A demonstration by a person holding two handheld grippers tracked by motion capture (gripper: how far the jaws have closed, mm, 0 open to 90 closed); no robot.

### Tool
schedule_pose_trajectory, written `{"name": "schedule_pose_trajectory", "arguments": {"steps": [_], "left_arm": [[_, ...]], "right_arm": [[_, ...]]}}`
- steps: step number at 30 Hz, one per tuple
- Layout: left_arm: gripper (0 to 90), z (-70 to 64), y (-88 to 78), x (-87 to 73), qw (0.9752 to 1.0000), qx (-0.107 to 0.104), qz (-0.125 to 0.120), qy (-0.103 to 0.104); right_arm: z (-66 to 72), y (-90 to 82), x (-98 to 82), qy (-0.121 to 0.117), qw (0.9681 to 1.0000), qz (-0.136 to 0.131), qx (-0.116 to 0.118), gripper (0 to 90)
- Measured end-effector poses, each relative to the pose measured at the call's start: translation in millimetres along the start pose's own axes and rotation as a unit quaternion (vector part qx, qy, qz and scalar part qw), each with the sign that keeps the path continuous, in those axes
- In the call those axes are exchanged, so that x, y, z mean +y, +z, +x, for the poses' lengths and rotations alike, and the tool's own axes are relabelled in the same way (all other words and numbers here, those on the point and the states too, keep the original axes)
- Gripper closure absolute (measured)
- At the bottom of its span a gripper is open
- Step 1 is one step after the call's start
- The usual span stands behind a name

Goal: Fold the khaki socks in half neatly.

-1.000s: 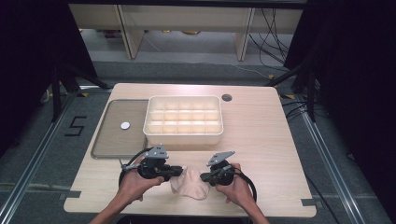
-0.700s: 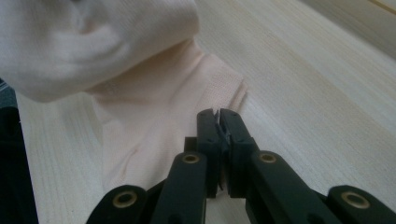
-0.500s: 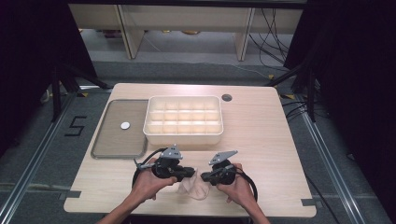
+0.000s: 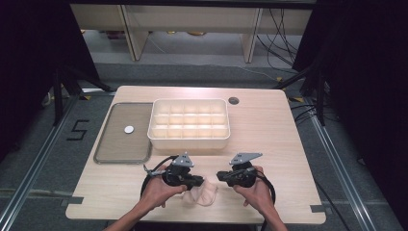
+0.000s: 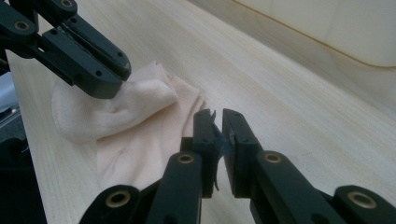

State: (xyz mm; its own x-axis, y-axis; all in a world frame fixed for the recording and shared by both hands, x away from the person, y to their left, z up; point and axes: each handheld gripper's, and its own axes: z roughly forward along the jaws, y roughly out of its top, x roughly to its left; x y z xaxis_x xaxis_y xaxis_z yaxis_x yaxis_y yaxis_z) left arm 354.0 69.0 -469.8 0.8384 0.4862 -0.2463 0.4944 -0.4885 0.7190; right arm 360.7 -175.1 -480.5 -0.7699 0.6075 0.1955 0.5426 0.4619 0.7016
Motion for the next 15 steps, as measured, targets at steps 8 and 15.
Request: {"name": "schedule_pose_trajectory", "arguments": {"steps": [8, 15], "left_arm": [[84.2, -3.4, 10.9, -0.5, 0.9999, -0.004, 0.011, 0.011], [83.8, -5.7, 19.5, -2.4, 0.9998, -0.008, 0.013, 0.01]], "right_arm": [[2.8, 0.3, 0.3, 0.001, 1.0, 0.002, -0.002, 84.2], [-1.0, 0.2, -1.0, -0.001, 1.0, 0.002, -0.007, 84.1]]}}
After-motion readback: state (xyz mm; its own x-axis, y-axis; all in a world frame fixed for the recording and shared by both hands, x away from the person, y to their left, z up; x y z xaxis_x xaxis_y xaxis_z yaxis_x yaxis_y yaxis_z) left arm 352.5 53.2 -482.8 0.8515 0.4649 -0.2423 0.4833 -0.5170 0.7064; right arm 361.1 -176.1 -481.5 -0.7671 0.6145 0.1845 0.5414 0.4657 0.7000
